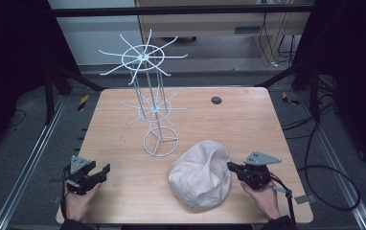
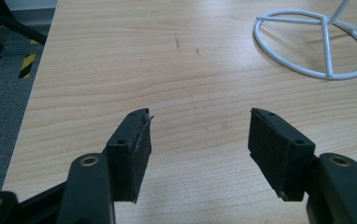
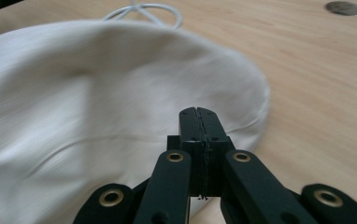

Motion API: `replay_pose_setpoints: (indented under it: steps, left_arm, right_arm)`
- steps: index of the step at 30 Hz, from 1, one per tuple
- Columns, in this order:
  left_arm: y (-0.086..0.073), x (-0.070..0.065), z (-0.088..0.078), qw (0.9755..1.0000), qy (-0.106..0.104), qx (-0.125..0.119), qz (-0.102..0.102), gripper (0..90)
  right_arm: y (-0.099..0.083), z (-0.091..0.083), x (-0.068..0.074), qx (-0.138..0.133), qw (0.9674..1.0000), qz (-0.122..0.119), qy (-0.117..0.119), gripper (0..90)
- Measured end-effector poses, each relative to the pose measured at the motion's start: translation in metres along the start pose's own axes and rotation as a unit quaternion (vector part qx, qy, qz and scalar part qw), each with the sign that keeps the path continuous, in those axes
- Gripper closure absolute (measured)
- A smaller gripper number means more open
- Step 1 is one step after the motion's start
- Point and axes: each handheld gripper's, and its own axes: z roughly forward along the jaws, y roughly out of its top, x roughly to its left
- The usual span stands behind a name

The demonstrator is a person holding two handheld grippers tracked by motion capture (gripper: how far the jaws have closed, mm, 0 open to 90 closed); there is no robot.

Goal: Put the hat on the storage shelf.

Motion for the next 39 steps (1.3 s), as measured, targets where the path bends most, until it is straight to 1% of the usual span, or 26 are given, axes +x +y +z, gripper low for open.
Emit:
replay_pose_setpoints:
  steps: [2, 5, 6, 8, 10, 12, 13, 15, 17, 18, 22, 27, 28, 31, 36, 38, 39]
  left_arm:
    - [0.0, 0.0, 0.0, 1.0, 0.002, 0.0, -0.001, 38.9]
    - [0.0, 0.001, 0.001, 1.0, 0.002, 0.001, -0.001, 39.0]
    - [0.0, 0.001, 0.001, 1.0, 0.002, 0.001, -0.001, 39.0]
    - [0.0, 0.001, 0.001, 1.0, 0.002, 0.0, -0.002, 39.1]
    - [0.0, 0.002, 0.001, 1.0, 0.002, 0.001, -0.001, 39.1]
    - [0.0, 0.002, 0.001, 1.0, 0.001, 0.001, -0.001, 39.1]
    - [0.0, 0.002, 0.001, 1.0, 0.001, 0.001, -0.001, 39.1]
    - [0.0, 0.002, 0.001, 1.0, 0.001, -0.001, -0.003, 39.2]
    - [0.0, 0.003, 0.0, 1.0, 0.001, -0.001, -0.003, 39.2]
    - [0.0, 0.003, 0.0, 1.0, 0.001, -0.002, -0.003, 39.1]
    - [0.0, 0.003, 0.0, 1.0, 0.001, -0.001, -0.003, 39.1]
    - [0.0, 0.002, 0.0, 1.0, 0.001, 0.0, -0.002, 39.1]
    - [0.0, 0.002, 0.0, 1.0, 0.001, 0.0, -0.002, 39.1]
    - [0.0, 0.002, 0.001, 1.0, 0.0, 0.001, -0.002, 39.2]
    - [0.0, 0.001, 0.0, 1.0, 0.0, 0.001, 0.0, 39.1]
    - [0.0, 0.001, 0.0, 1.0, -0.001, 0.0, 0.0, 39.3]
    - [0.0, 0.0, 0.0, 1.0, -0.006, -0.001, 0.001, 39.6]
  right_arm:
    - [0.007, 0.01, -0.009, -0.003, 0.9999, 0.001, -0.013, 90.0]
    - [0.018, 0.024, -0.021, -0.007, 0.9997, 0.008, -0.023, 90.0]
    - [0.024, 0.032, -0.026, -0.012, 0.9995, 0.017, -0.023, 90.0]
    - [0.032, 0.043, -0.033, -0.021, 0.9991, 0.033, -0.016, 90.0]
    - [0.038, 0.055, -0.038, -0.025, 0.9989, 0.038, -0.011, 90.0]
    - [0.043, 0.066, -0.04, -0.025, 0.9991, 0.036, 0.001, 90.0]
    - [0.045, 0.07, -0.04, -0.022, 0.9992, 0.033, 0.007, 90.0]
    - [0.048, 0.079, -0.039, -0.005, 0.9996, 0.024, 0.015, 90.0]
    - [0.048, 0.085, -0.039, 0.013, 0.9995, 0.018, 0.022, 90.0]
    - [0.046, 0.087, -0.039, 0.027, 0.9991, 0.018, 0.027, 90.0]
    - [0.042, 0.083, -0.039, 0.063, 0.9976, -0.005, 0.03, 90.0]
    - [0.036, 0.075, -0.042, 0.084, 0.9961, -0.015, 0.024, 90.0]
    - [0.034, 0.072, -0.043, 0.091, 0.9954, -0.018, 0.022, 90.0]
    - [0.026, 0.066, -0.043, 0.088, 0.9957, -0.017, 0.025, 90.0]
    - [0.017, 0.054, -0.042, 0.102, 0.9942, -0.026, 0.023, 90.0]
    - [0.013, 0.049, -0.042, 0.098, 0.9945, -0.024, 0.026, 90.0]
    - [0.011, 0.047, -0.041, 0.098, 0.9945, -0.025, 0.028, 90.0]
